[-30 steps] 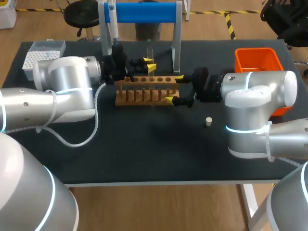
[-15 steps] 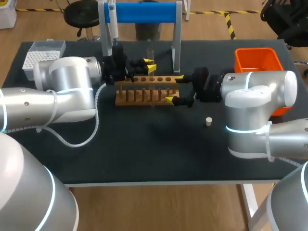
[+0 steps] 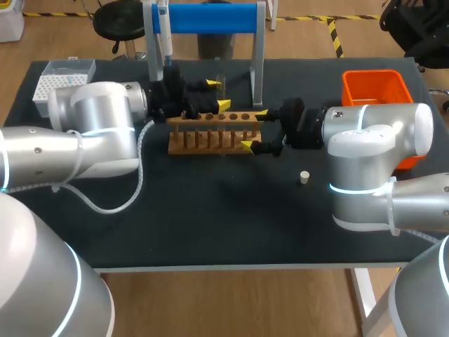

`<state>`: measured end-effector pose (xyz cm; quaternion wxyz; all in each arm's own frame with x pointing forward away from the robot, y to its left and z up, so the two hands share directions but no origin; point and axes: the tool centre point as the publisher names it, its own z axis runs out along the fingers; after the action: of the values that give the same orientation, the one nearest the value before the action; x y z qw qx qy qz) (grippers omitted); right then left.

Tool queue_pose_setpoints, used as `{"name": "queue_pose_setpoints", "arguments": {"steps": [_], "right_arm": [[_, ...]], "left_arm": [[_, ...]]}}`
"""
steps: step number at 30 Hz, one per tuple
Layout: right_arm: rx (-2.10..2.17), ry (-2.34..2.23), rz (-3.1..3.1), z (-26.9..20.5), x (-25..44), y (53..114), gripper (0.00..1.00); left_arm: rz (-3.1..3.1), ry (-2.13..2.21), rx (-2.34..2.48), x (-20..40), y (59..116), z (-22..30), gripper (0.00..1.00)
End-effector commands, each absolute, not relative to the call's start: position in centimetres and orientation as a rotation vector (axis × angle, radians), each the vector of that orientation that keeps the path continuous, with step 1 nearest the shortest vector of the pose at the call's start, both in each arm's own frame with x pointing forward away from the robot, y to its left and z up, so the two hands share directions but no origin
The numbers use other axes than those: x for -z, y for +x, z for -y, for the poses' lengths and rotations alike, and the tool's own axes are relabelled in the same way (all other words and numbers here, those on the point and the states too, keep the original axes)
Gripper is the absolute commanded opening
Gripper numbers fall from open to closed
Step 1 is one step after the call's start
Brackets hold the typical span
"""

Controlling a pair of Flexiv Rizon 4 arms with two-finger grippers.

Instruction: Invert the test tube, pick up the pipette, mount the tip to pipette, aspirate from beaker and dispense into the tube, eject the tip, return the pipette, and cap with the stopper.

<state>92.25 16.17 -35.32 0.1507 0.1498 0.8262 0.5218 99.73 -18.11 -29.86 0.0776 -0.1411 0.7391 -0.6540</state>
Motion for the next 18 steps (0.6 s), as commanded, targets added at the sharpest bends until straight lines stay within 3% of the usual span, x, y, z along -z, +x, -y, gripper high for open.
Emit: {"name": "queue_pose_setpoints", "arguments": {"steps": [1,18], "right_arm": [[-1.499,0.432,-2.367,-16.2,35.4,92.2,1.0],[-1.499,0.432,-2.367,-16.2,35.4,92.2,1.0]], "left_arm": [[-2.228,-0.434,1.937,28.8,99.0,17.4,1.0],[-2.283,-0.599,1.696,26.5,94.8,10.8,1.0]]}}
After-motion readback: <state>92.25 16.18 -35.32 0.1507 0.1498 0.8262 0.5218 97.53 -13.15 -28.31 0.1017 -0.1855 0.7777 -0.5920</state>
